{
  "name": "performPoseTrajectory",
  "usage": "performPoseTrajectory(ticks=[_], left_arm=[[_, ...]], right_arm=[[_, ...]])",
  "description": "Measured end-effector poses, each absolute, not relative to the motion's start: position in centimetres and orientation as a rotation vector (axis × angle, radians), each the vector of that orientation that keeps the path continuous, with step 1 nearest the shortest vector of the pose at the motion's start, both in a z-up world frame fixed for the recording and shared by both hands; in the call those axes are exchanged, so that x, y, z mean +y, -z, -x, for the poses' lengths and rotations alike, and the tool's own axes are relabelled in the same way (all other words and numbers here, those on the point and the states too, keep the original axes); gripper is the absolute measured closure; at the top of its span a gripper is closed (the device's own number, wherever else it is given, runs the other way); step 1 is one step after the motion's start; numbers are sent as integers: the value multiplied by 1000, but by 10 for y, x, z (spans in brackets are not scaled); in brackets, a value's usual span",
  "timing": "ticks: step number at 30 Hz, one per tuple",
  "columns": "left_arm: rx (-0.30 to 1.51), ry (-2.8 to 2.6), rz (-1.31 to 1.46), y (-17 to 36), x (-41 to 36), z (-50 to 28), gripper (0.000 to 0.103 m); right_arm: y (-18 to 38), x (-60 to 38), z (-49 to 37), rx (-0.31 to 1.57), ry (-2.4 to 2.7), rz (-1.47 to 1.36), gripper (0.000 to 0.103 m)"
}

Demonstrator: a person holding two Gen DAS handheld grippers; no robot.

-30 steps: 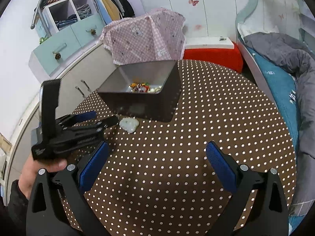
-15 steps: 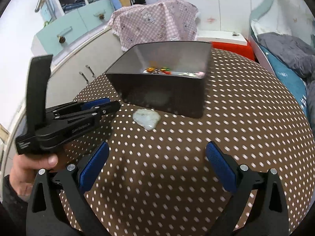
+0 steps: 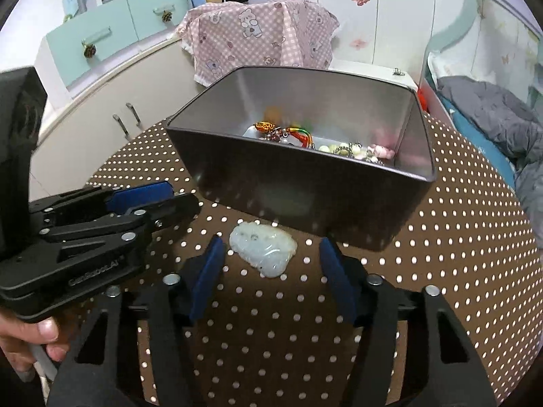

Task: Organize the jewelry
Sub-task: 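Grasp the pale jade pendant with the right gripper while the left gripper grasps the pearl bead, then lower both held pieces into the grey box and open both grippers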

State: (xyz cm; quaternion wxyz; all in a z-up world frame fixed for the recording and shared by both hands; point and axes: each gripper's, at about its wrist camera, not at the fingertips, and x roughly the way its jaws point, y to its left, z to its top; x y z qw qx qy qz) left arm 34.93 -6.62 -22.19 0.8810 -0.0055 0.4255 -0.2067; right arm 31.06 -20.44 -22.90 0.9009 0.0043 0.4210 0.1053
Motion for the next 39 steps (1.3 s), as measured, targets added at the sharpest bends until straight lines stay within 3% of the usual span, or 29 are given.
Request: performPoseTrajectory(ticks=[3,4,5,6,9,26,39], left_arm=[[885,430,-6,222,-66,-349,72],[884,428,-20,222,-67,-349,72],[882,431,-28,221,-68,-348,72],[881,441,-29,221,-69,-348,82],[882,445,-26,221,-71,-346,88],[819,430,-38,205,-52,-312,89],[635,483,-67,120,-67,-312,89]], right_arm=[[230,-196,-312,871,-221,48,57],[230,-194,-311,868,-224,60,65],[231,-192,-311,867,-225,65,65],[232,-191,-309,867,-227,67,65],[233,-195,-305,867,-242,56,65],[204,-227,-255,834,-282,-38,65],[112,-258,-273,646,-290,-59,65]])
